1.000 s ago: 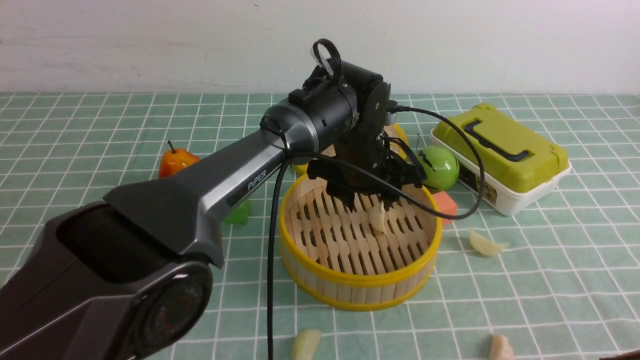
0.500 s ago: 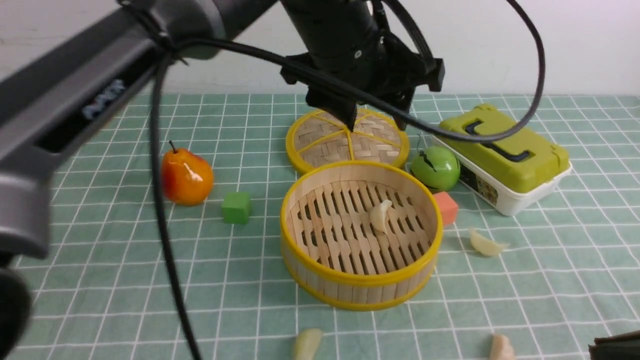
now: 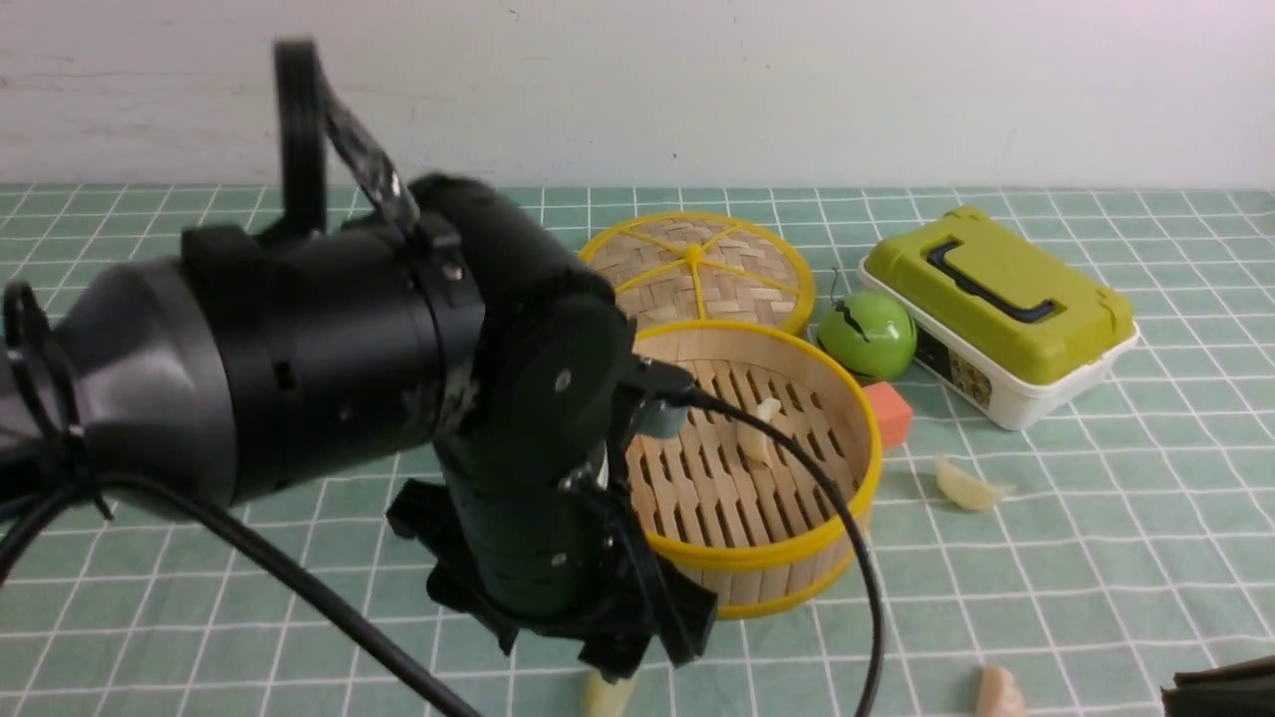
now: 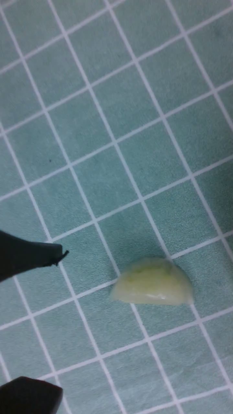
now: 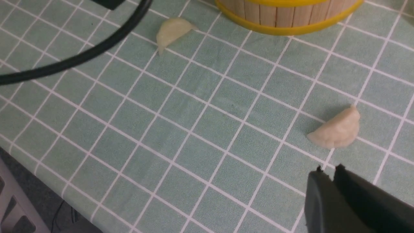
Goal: Put the dumplings into the steamer on the table with the blue tablecloth.
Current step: 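Reach for and grasp a dumpling on the table with the left gripper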
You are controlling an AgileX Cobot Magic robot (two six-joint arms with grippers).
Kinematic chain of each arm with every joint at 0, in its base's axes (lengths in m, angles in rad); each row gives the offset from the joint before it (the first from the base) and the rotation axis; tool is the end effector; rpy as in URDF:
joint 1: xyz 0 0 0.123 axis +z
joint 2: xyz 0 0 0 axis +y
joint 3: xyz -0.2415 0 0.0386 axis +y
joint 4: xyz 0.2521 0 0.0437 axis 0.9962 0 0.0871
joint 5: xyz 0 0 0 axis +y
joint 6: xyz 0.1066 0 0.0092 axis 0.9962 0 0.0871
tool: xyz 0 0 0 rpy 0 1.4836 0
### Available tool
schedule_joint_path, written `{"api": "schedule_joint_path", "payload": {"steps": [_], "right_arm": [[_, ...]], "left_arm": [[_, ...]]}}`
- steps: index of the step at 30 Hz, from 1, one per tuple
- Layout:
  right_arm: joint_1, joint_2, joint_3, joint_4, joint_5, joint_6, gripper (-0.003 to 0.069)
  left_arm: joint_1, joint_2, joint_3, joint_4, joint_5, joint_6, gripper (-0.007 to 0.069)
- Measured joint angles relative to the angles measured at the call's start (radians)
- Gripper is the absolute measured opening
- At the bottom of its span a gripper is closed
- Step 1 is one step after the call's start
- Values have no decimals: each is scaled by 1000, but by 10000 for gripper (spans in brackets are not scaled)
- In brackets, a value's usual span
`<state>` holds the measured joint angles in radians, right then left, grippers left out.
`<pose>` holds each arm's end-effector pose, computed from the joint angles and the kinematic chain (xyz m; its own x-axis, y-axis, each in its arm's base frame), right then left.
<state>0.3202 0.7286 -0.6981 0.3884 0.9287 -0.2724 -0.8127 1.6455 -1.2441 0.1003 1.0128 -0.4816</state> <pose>0.1485 0.0835 0.2730 -0.6871 -0.2601 -0.6784 -0.5156 0.8324 0.2031 0.2345 -0.2345 0.1992 -0.9012 0.3498 -0.2558 0.3682 0.9294 -0.0262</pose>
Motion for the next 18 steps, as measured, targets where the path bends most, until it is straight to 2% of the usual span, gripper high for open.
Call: {"api": "schedule_joint_path", "payload": {"steps": [11, 15, 18], "right_arm": [[0, 0, 0, -11, 0, 0, 67], [0, 0, 0, -26, 1, 0, 73], [0, 0, 0, -31, 1, 0, 72]], "left_arm": [[0, 181, 49, -5, -255, -43, 451], [0, 252, 49, -5, -261, -64, 377], [0, 257, 48, -6, -267, -71, 283]]}}
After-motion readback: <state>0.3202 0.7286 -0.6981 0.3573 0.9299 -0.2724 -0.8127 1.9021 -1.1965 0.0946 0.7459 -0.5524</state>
